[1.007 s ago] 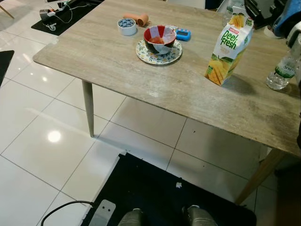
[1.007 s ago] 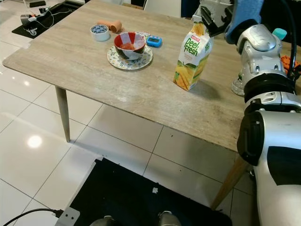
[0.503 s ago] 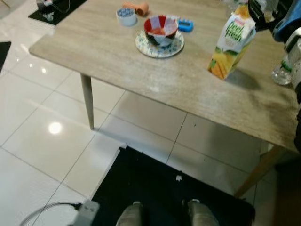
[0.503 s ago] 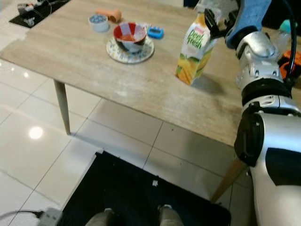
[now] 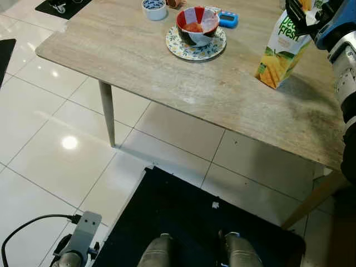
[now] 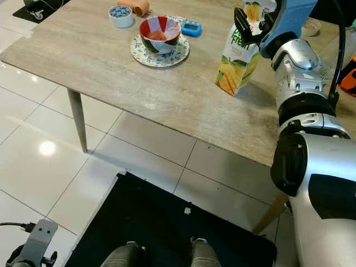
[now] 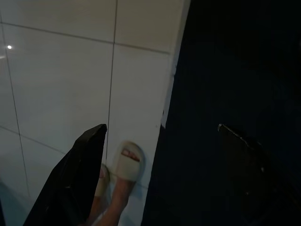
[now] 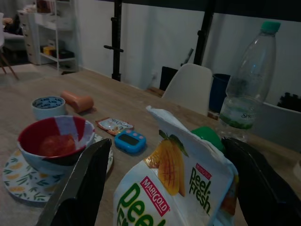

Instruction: Restocking fridge

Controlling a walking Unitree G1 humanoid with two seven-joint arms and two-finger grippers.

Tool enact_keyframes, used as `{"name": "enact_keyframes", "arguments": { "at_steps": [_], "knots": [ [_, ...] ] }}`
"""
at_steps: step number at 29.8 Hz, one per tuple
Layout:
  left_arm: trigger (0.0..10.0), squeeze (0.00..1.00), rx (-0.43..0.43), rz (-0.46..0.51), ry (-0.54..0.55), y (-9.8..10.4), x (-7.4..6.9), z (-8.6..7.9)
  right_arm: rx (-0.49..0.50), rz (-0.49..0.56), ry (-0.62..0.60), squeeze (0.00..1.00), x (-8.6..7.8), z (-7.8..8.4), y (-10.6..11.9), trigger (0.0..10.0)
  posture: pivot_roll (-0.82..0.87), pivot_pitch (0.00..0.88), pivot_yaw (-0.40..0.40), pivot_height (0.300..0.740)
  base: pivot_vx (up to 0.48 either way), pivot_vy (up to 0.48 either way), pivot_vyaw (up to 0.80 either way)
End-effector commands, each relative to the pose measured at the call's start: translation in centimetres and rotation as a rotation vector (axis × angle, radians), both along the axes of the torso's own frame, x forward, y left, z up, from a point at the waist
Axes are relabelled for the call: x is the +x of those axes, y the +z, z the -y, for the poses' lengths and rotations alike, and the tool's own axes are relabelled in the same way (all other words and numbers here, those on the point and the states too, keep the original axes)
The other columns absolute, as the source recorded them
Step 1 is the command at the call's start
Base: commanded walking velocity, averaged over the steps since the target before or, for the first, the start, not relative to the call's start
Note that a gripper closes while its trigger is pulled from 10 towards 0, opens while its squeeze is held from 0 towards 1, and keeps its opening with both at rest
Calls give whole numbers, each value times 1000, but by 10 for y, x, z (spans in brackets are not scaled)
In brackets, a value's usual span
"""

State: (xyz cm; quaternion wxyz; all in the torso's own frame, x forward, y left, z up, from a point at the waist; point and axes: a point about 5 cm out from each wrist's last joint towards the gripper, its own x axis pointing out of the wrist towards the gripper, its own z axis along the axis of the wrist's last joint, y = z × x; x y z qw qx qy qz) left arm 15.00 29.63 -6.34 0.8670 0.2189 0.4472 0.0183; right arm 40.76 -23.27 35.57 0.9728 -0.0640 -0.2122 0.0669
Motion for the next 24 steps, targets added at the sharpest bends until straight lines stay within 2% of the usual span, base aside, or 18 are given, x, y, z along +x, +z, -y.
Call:
{"name": "enact_keyframes", "arguments": {
  "at_steps": [1,2,3,8,15,16,17,18,19,20,21,22,24],
  "knots": [
    [10000,0,-14,-63,-12,-11,-18,8,-5,-3,-24,0,-1,3,3,4157,140,285,16,740,0,0,0],
    [10000,0,-13,-69,-17,-12,-20,9,-7,-4,-25,0,-1,3,3,4157,140,285,16,740,0,0,0],
    [10000,0,-15,-79,-19,-14,-23,10,-12,-4,-24,0,-1,3,3,0,140,283,14,740,0,0,0],
    [10000,0,-19,-99,-22,-17,-30,13,-38,-3,-27,0,-1,3,5,0,139,277,12,740,0,0,0],
    [10000,0,-20,-91,-28,-16,-25,15,-75,-3,-35,0,-1,1,6,0,136,255,6,740,0,0,0],
    [10000,0,-25,-70,-34,-15,-15,19,-102,0,-24,0,-1,0,6,0,128,238,2,740,0,0,0],
    [10000,0,-25,-70,-34,-15,-15,19,-102,0,-24,0,-1,0,6,0,128,238,2,740,0,0,0],
    [10000,0,-34,-49,-37,-13,-7,24,-113,9,12,0,-2,-3,7,0,117,225,1,740,0,0,0],
    [10000,0,-39,-41,-37,-13,-5,25,-114,15,32,0,-2,-4,8,0,117,225,1,740,0,0,0],
    [10000,0,-51,-25,-37,-12,3,30,-101,38,122,0,-4,-9,10,0,100,207,1,740,0,0,0],
    [10000,0,-53,-22,-37,-12,5,32,-97,43,142,0,-4,-11,11,0,97,204,0,740,0,0,0],
    [10000,0,-62,-9,-30,-10,11,34,-84,62,222,0,-6,-15,12,0,83,192,0,740,0,0,0],
    [10000,0,-64,-6,-28,-10,12,35,-81,67,242,0,-6,-16,12,0,83,192,0,740,0,0,0]
  ]
}}
